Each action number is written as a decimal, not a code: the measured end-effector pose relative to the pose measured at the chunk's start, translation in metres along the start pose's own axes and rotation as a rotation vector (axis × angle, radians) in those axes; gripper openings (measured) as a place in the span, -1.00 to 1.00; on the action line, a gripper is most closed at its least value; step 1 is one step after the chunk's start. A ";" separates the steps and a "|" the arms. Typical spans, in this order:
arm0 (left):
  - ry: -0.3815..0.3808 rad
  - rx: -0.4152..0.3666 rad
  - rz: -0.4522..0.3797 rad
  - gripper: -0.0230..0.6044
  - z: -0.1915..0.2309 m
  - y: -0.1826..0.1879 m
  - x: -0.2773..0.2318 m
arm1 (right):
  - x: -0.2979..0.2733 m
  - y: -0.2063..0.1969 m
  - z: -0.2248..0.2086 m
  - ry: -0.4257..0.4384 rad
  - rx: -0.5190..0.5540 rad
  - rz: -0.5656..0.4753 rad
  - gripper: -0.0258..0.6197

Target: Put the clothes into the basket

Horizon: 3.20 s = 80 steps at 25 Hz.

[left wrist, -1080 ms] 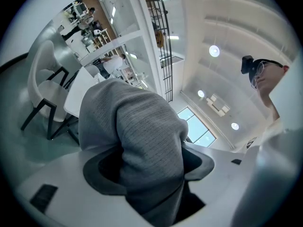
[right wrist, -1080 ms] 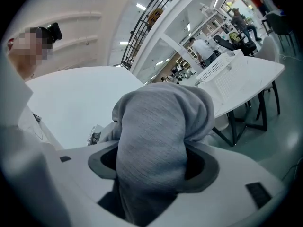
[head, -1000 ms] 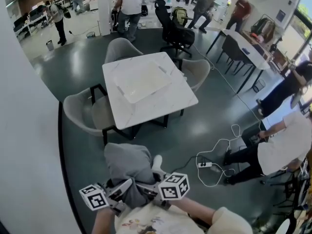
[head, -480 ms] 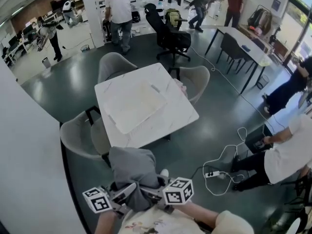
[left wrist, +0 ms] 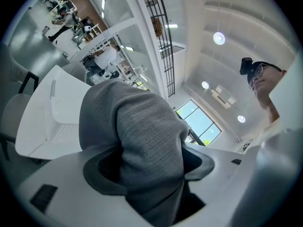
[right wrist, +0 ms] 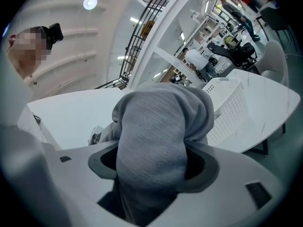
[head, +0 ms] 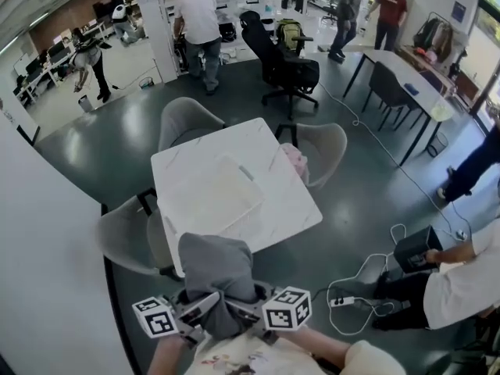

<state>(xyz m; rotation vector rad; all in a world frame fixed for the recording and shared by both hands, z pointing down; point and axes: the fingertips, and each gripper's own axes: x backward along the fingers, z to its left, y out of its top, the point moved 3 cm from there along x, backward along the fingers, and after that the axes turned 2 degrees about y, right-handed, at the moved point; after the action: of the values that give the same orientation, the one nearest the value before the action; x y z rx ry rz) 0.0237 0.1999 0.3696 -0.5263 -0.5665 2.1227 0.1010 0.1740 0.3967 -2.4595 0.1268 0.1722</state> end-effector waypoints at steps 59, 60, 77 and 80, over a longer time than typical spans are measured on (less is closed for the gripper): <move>-0.162 -0.013 0.668 0.11 0.147 0.256 -0.144 | -0.159 0.197 -0.124 -0.319 -0.459 -0.494 0.01; -0.173 -0.021 0.692 0.11 0.148 0.258 -0.146 | -0.160 0.198 -0.125 -0.325 -0.474 -0.512 0.01; -0.231 -0.098 0.874 0.11 0.209 0.259 -0.193 | -0.185 0.191 -0.184 -0.558 -0.585 -0.692 0.01; -0.209 -0.086 0.859 0.11 0.230 0.248 -0.203 | -0.184 0.182 -0.207 -0.604 -0.610 -0.669 0.01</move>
<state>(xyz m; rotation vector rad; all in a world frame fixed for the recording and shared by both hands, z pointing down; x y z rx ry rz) -0.1488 -0.1461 0.4491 -0.6788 -0.6142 3.0031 -0.0864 -0.0890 0.4737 -2.7408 -1.1364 0.7200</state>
